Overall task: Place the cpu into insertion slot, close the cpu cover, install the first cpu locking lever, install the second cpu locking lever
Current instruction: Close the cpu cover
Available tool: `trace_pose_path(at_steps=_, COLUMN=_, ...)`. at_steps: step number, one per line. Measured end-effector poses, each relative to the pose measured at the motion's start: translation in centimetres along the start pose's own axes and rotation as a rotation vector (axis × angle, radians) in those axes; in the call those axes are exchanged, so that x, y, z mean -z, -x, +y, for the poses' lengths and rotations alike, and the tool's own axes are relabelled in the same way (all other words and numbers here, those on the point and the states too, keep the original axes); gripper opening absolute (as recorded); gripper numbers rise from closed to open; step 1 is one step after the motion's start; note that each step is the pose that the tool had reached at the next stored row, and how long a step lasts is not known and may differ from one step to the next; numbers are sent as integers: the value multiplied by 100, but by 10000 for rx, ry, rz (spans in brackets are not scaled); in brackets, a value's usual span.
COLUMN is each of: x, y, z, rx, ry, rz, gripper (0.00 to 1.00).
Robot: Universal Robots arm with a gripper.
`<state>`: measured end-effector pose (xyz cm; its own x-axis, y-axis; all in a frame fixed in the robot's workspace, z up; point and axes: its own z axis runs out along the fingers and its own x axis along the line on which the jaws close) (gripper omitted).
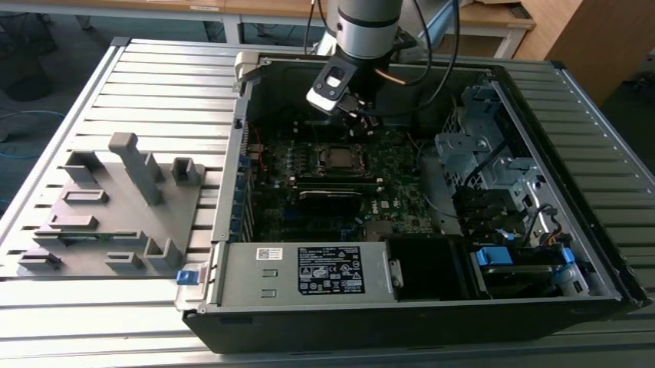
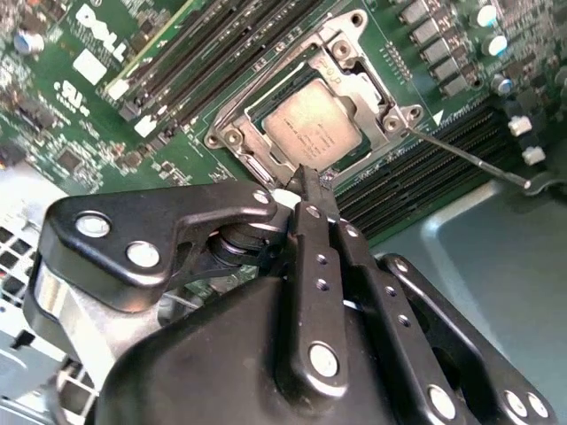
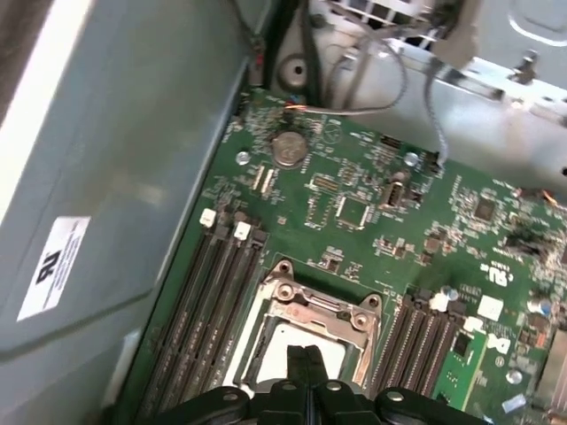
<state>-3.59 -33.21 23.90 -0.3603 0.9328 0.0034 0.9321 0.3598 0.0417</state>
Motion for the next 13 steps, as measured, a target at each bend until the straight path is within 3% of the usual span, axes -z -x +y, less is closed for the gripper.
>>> trace_pose_path(at_steps=5, x=-1, y=0, z=0, rx=770, ry=-2, rz=32, gripper=10)
trace_pose_path(at_steps=13, x=0, y=0, z=0, rx=831, ry=-3, rz=35, gripper=10)
